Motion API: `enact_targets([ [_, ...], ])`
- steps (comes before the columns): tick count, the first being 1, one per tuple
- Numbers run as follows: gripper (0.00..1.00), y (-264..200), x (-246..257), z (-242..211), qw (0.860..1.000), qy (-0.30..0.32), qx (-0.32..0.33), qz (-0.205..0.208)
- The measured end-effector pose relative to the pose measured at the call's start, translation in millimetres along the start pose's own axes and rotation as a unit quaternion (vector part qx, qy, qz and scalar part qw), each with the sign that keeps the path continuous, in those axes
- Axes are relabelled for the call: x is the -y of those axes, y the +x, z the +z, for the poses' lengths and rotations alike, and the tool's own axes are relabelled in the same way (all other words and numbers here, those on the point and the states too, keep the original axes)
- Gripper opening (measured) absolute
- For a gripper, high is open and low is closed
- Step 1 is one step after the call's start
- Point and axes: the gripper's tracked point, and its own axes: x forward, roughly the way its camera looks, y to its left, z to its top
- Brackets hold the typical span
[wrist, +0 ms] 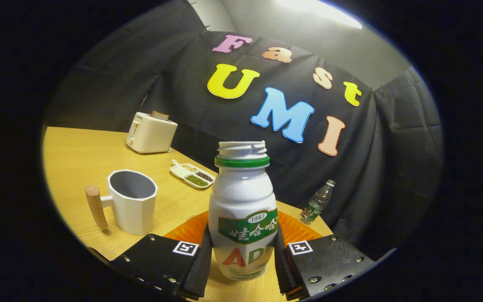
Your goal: Take the bottle from table, then pour the juice into the cup, finally place the bottle on the coaster
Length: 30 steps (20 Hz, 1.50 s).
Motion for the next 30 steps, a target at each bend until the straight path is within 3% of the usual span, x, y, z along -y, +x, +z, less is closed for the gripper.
enact_targets([
  [7, 0.63, 7, -6, 7, 0.997, -0.076, -0.006, -0.015],
  [18, 0.63, 10, -5, 11, 0.980, -0.195, -0.020, -0.045],
  [23, 0.63, 10, -3, 16, 0.958, -0.279, -0.014, -0.071],
  [28, 0.63, 7, -6, 29, 0.922, -0.372, 0.009, -0.108],
  [30, 0.63, 9, -13, 31, 0.914, -0.391, 0.017, -0.107],
])
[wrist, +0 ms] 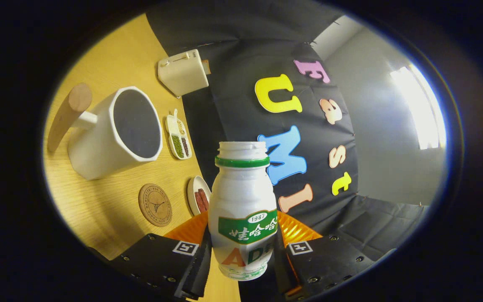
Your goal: Take the bottle from table, then pour the juice into the cup, finally place the bottle on the coaster
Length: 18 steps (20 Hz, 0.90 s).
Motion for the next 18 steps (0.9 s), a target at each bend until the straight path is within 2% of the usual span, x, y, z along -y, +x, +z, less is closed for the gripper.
enact_targets([
  [3, 0.63, 1, -2, 7, 1.000, -0.018, 0.007, 0.003],
  [11, 0.63, 5, 2, 23, 0.993, -0.109, 0.029, -0.033],
  [18, 0.63, 9, -1, 25, 0.989, -0.142, 0.033, -0.035],
])
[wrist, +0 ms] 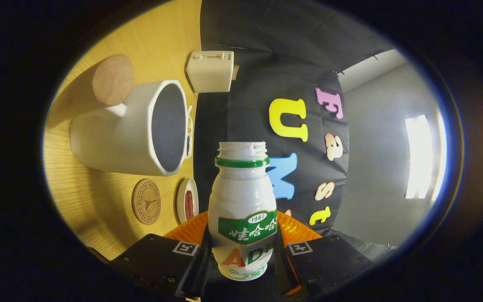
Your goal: Take the bottle from table, then pour the juice into the cup, finally place the bottle on the coaster
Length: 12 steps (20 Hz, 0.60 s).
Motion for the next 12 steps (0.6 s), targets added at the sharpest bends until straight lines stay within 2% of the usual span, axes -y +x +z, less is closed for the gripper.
enact_targets([
  [12, 0.63, 2.3, -0.9, -3.0, 0.999, -0.046, 0.003, -0.002],
])
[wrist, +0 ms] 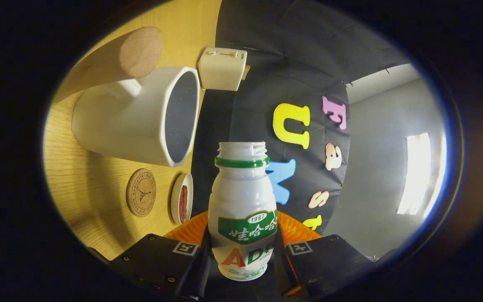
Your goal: Take the bottle from table, then pour the juice into the cup, finally place the bottle on the coaster
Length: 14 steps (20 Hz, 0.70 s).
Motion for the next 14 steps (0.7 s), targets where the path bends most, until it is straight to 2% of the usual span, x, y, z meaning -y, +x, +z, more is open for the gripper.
enact_targets([
  [14, 0.63, 2.8, -0.1, -1.7, 1.000, -0.012, 0.001, -0.008],
])
